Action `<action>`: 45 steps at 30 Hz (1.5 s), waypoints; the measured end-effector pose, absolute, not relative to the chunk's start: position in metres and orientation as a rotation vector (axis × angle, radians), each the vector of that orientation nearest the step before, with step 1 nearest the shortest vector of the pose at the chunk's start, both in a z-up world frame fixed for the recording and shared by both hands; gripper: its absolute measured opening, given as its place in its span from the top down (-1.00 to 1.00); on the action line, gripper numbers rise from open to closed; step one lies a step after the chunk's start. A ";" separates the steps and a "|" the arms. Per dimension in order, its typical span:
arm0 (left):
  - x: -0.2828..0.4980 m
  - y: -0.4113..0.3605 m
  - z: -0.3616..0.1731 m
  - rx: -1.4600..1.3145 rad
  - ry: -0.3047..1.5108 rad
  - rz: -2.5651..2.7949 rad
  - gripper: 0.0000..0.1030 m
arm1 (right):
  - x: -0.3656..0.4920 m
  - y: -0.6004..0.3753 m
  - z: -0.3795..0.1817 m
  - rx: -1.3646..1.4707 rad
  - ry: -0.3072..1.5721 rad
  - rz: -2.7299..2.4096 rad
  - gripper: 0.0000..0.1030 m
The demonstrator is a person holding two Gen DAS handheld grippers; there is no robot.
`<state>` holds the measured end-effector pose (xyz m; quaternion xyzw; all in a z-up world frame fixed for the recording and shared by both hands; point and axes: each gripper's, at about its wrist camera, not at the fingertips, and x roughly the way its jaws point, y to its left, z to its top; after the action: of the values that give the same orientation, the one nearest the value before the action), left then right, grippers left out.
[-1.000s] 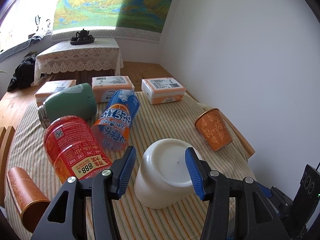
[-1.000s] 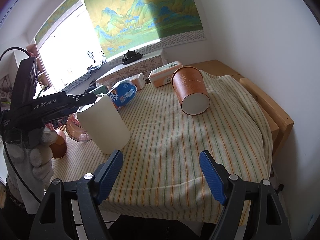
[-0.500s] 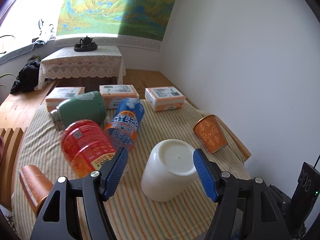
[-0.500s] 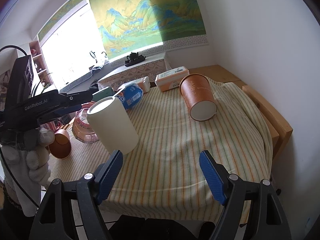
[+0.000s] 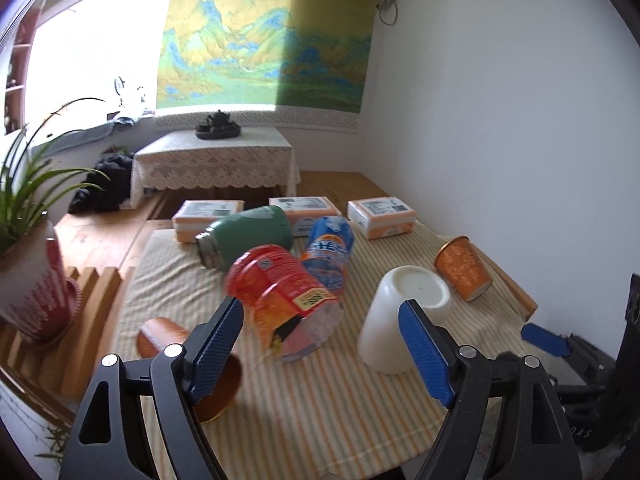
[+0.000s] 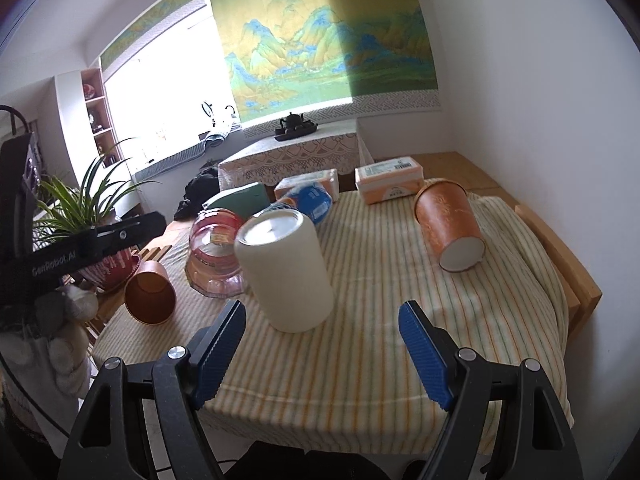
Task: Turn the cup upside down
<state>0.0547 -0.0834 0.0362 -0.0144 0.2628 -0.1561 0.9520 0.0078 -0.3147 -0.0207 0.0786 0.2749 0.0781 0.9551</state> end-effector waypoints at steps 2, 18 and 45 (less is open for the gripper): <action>0.044 -0.075 0.037 -0.030 0.514 -0.293 -0.78 | 0.007 -0.306 -0.017 0.143 0.545 0.159 -0.47; -0.015 -0.031 0.019 -0.024 0.448 -0.109 -0.99 | -0.007 -0.267 -0.006 0.073 0.470 0.130 -0.83; -0.019 -0.031 0.005 -0.052 0.457 -0.059 -0.99 | -0.024 -0.268 -0.007 0.045 0.379 -0.046 -0.84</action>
<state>-0.0186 -0.0313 0.0048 -0.0259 0.2266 -0.0292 0.9732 -0.0242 -0.2682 -0.0071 0.0222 0.1883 -0.0230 0.9816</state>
